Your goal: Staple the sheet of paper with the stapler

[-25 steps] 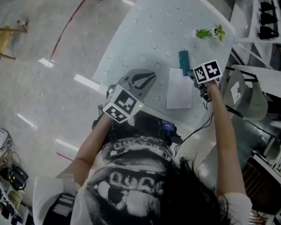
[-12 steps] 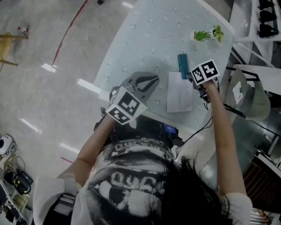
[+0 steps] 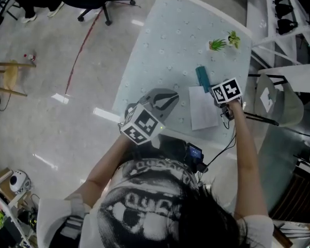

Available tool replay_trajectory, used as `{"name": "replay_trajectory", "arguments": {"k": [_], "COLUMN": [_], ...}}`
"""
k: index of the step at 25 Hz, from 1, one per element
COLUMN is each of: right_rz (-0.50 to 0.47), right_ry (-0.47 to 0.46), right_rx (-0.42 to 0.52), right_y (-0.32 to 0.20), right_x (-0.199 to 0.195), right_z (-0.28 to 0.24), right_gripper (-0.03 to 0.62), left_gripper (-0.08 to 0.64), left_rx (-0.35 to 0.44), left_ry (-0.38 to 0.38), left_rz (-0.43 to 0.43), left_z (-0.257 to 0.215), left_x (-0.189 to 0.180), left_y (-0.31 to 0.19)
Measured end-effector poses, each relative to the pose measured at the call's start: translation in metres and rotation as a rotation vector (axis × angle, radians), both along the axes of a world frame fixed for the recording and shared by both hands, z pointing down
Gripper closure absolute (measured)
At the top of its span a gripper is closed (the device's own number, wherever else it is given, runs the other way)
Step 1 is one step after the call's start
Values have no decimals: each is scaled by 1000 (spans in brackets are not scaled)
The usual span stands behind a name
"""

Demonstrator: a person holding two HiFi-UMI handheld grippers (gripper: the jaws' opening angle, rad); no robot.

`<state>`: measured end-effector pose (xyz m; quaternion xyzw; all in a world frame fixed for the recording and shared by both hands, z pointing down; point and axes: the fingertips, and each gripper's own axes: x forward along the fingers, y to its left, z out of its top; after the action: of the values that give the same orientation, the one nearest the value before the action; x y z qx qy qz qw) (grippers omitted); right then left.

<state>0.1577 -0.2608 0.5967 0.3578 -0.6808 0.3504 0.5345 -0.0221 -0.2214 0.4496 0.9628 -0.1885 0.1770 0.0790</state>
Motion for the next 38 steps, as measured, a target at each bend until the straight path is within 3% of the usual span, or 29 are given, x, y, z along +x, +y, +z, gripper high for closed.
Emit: {"name": "replay_trajectory", "arguments": {"k": [5, 9, 15, 25, 38], "right_rz": [205, 303, 415, 488, 476], "right_ry": [-98, -155, -261, -379, -521], "right_rx": [122, 210, 323, 485, 720], "right_y": [12, 35, 73, 132, 244], "right_x": [-6, -13, -37, -57, -95], "right_z": [-18, -27, -40, -72, -123], "right_gripper": [597, 597, 597, 597, 598], "left_gripper": [551, 551, 549, 549, 550], "left_rx": [-25, -6, -29, 6, 26], "left_ry": [1, -24, -18, -38, -52], "left_rz": [85, 150, 138, 134, 95], "left_z": [7, 11, 15, 8, -10], "left_x": [1, 1, 4, 21, 13], "left_y": [19, 28, 39, 82, 201]}}
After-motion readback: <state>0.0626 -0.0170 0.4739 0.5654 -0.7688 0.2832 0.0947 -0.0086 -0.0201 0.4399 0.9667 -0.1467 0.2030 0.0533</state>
